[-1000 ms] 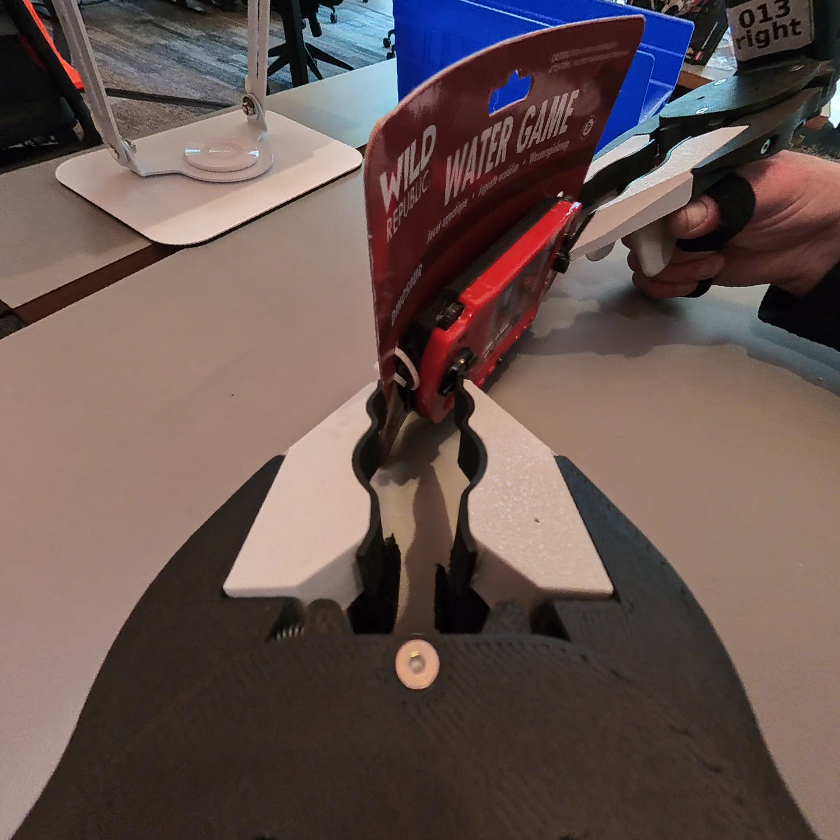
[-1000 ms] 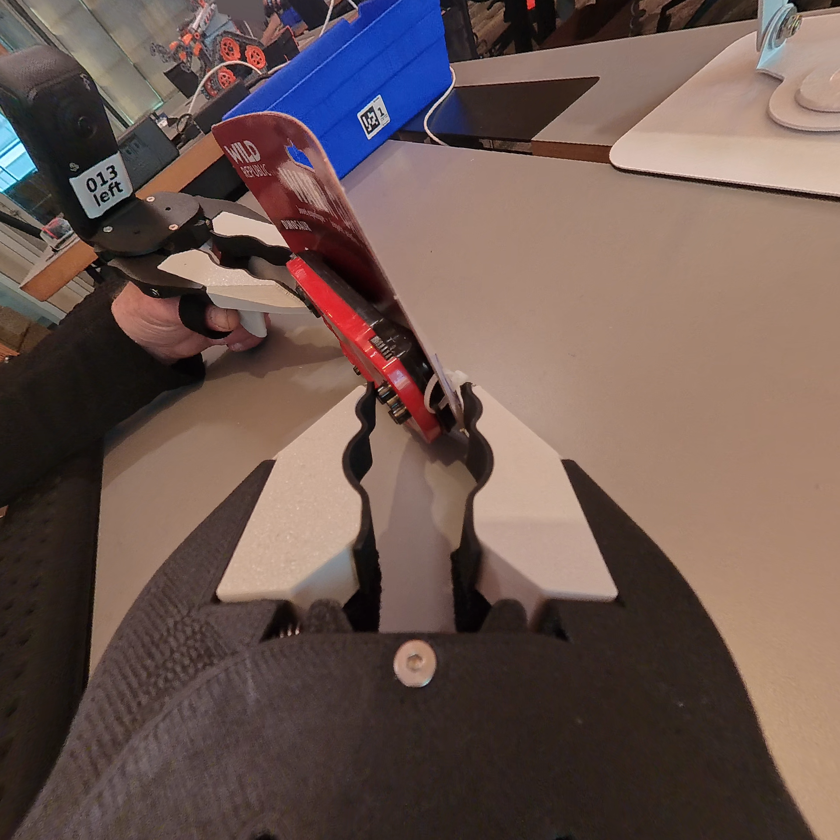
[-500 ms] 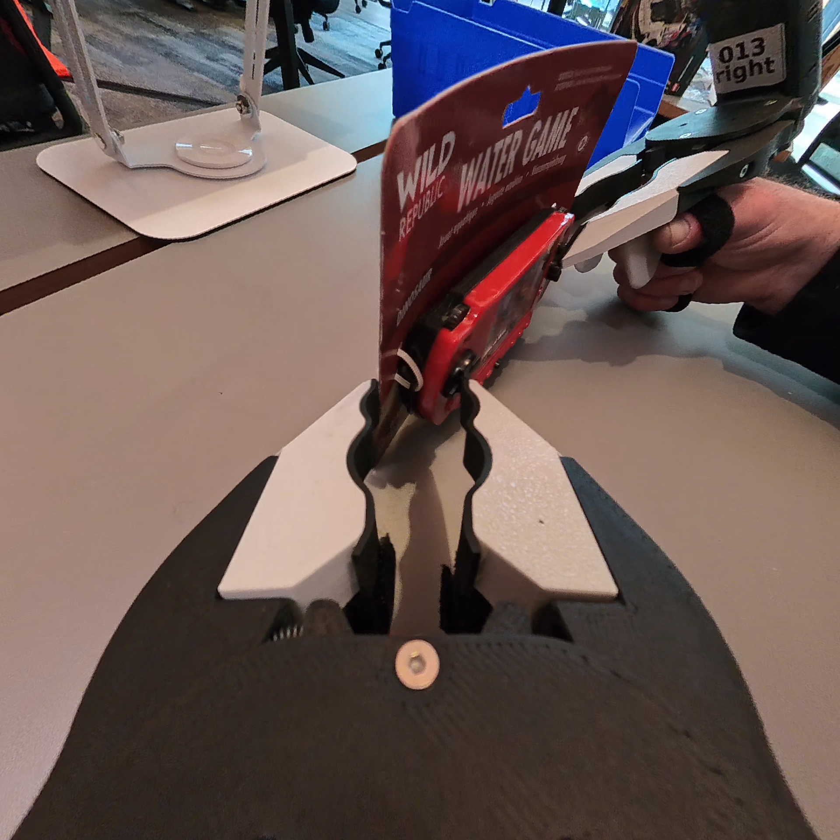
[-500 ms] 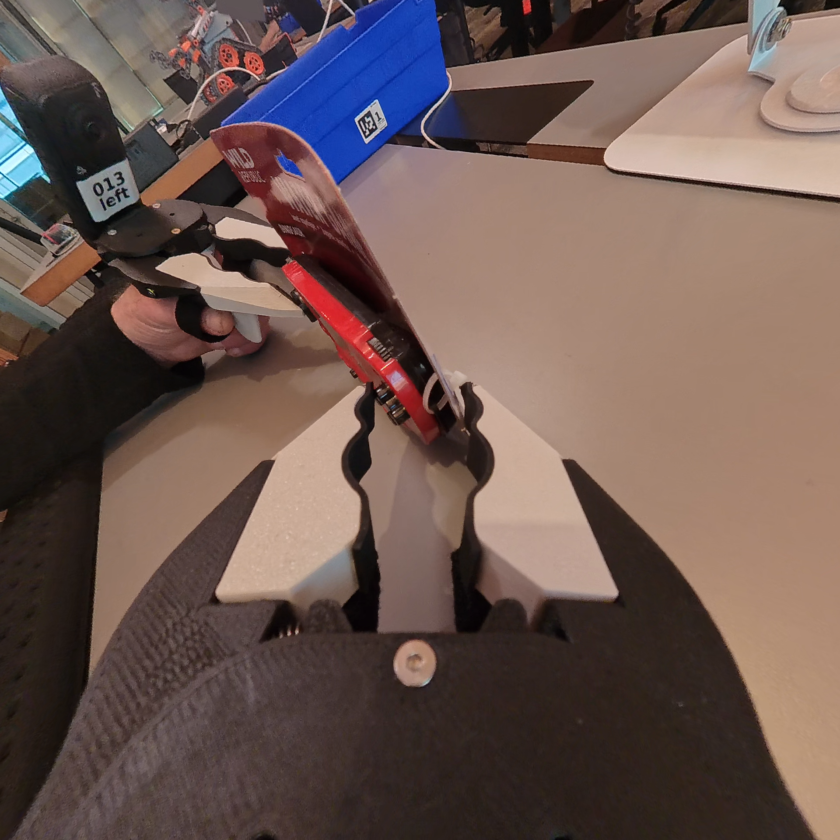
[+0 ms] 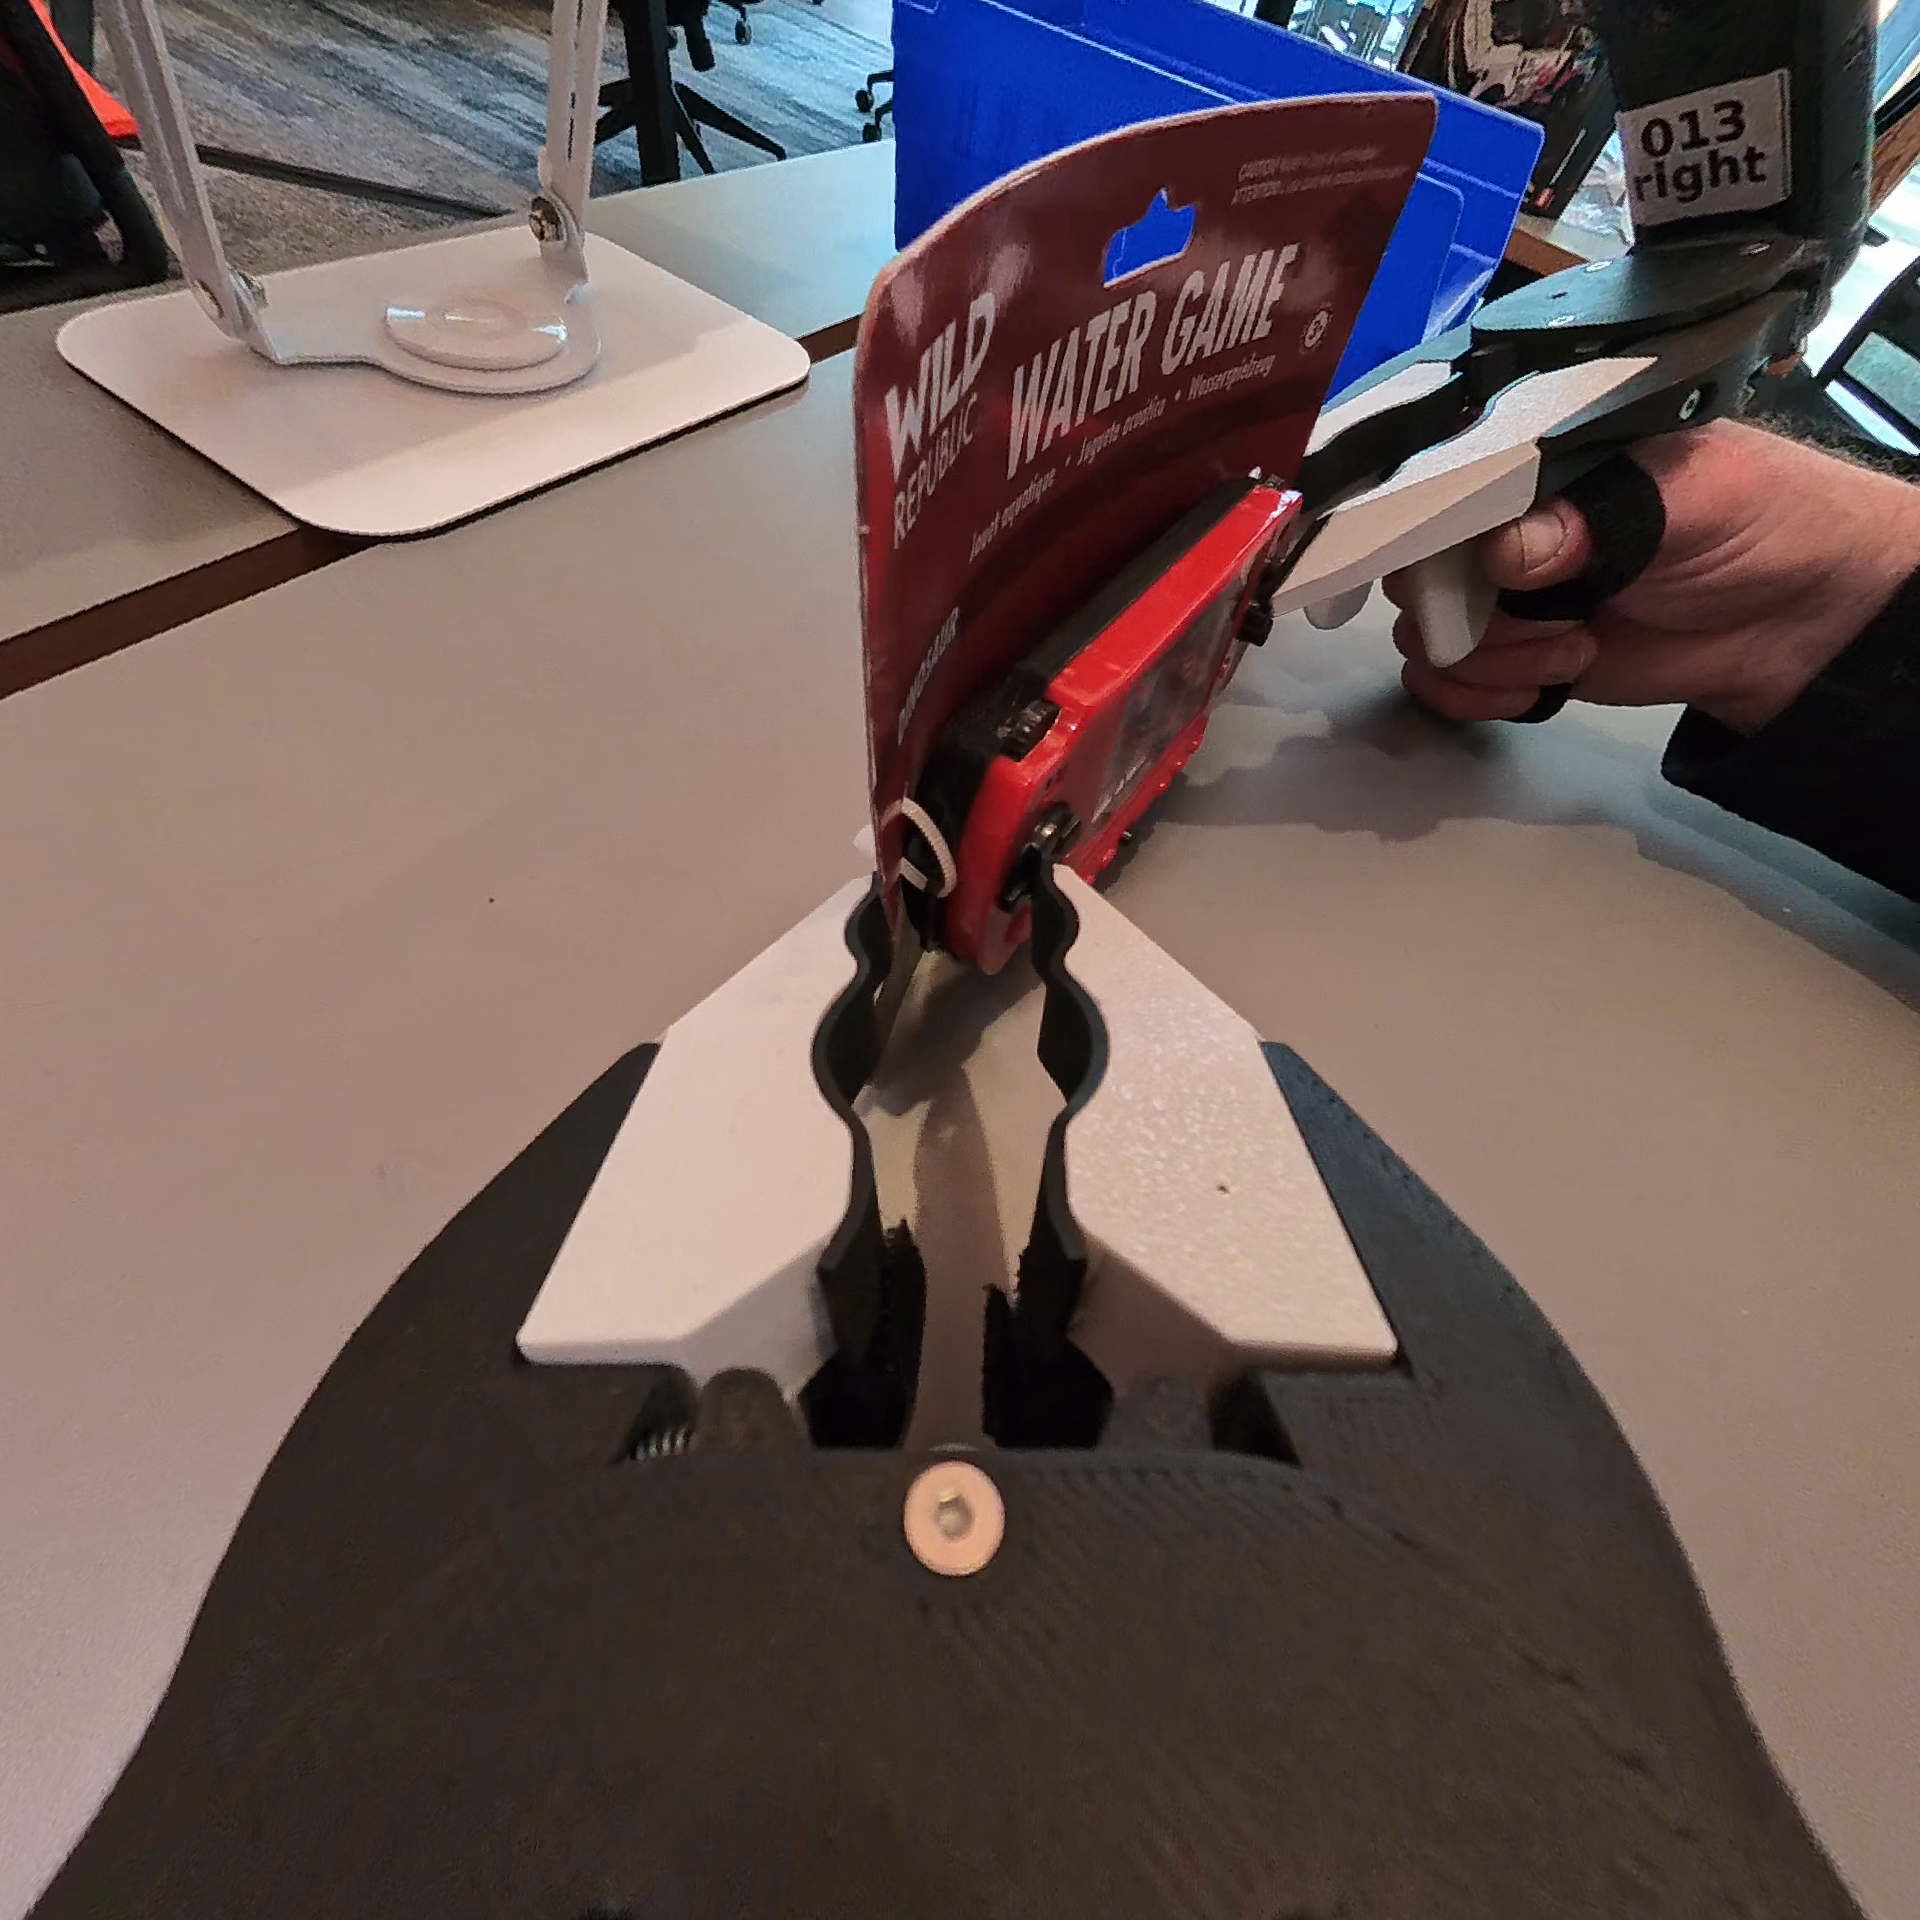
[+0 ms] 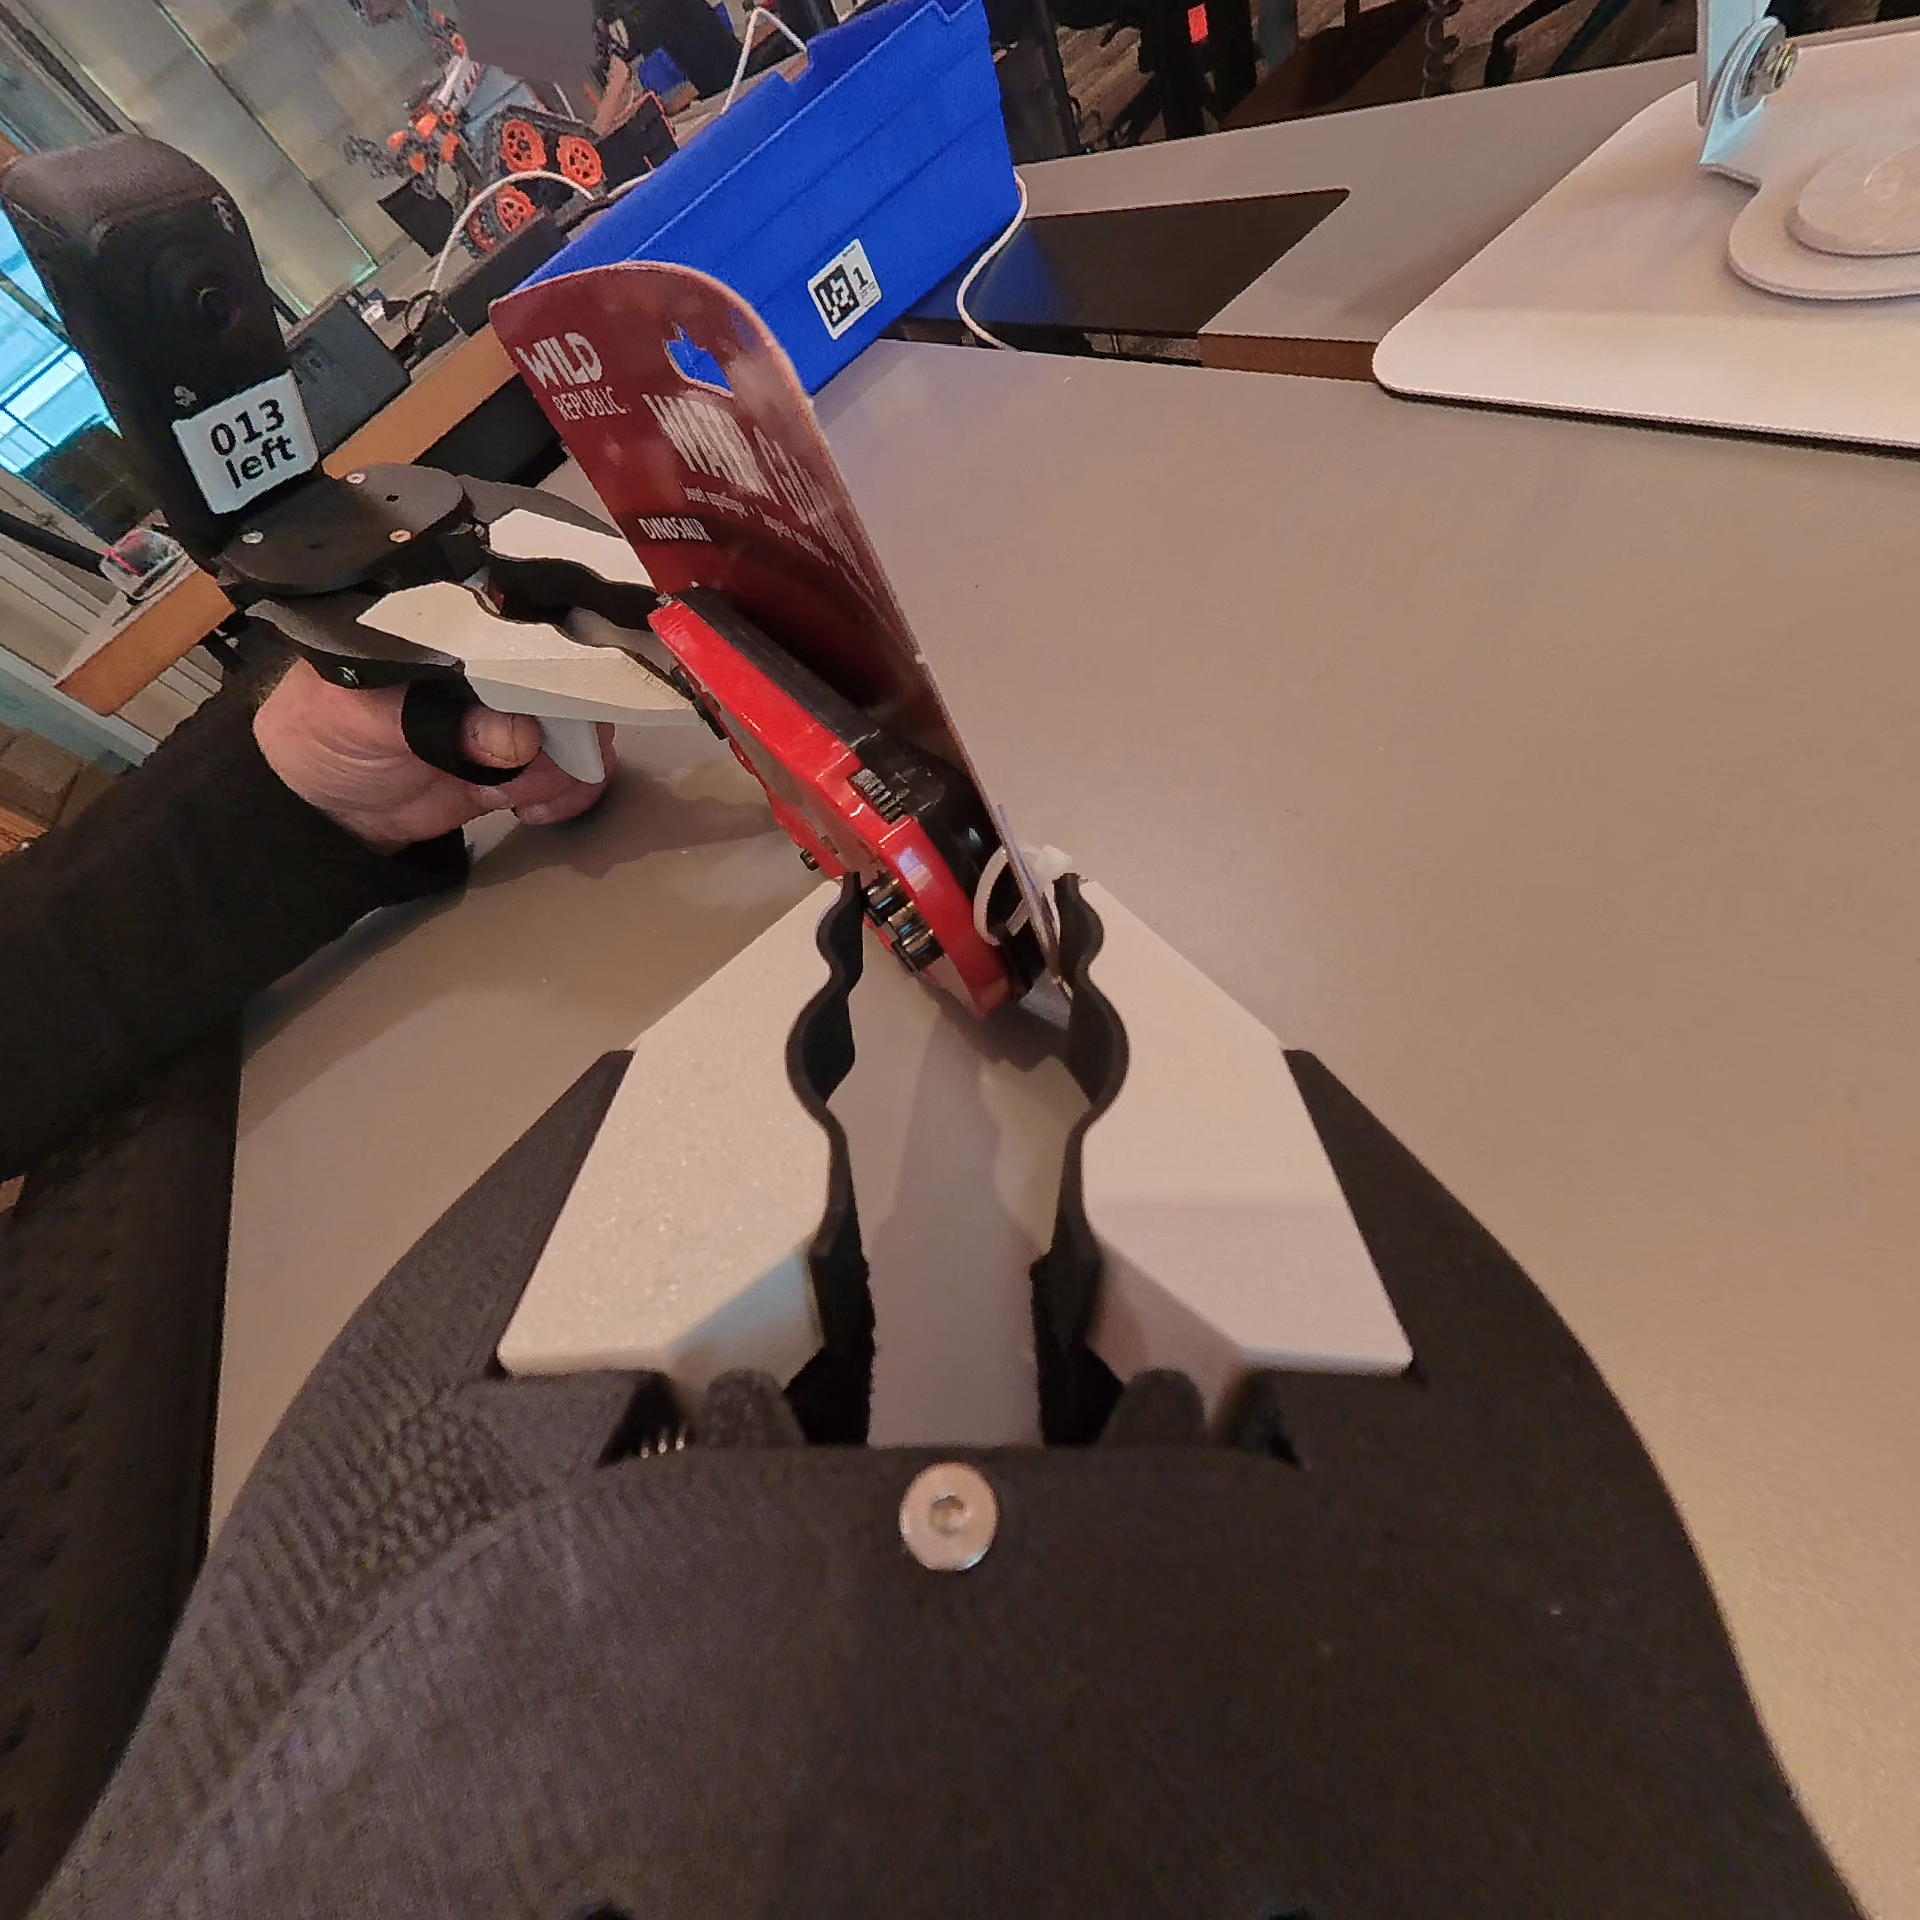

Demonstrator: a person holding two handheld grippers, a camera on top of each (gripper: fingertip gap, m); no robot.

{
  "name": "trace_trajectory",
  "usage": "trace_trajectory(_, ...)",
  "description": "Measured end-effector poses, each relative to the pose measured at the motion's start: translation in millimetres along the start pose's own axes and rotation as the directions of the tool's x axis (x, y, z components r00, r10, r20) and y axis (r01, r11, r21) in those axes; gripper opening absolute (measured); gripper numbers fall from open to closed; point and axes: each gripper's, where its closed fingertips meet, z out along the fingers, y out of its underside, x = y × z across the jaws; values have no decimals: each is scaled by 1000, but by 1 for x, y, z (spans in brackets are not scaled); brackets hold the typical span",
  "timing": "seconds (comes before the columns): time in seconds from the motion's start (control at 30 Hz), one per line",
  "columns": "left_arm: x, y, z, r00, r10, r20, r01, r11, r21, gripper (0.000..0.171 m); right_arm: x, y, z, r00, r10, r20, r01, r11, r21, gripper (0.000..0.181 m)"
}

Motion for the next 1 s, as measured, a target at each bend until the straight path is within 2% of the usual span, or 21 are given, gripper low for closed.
trace_trajectory(0.27,0,1,0,1000,-6,-7,6,1000,-2,25,0,0,0,1000,-1,0,1,1000,0,35)
trace_trajectory(0.43,-1,0,1,1000,-18,3,18,1000,9,35,0,0,0,1000,-2,-3,2,1000,-2,36)
trace_trajectory(0.57,-2,0,1,1000,-23,9,23,1000,13,36,1,0,0,1000,-2,-3,2,1000,-2,36)
trace_trajectory(1.0,0,0,1,1000,-18,1,18,1000,4,25,0,-1,-1,1000,2,0,-2,1000,4,35)
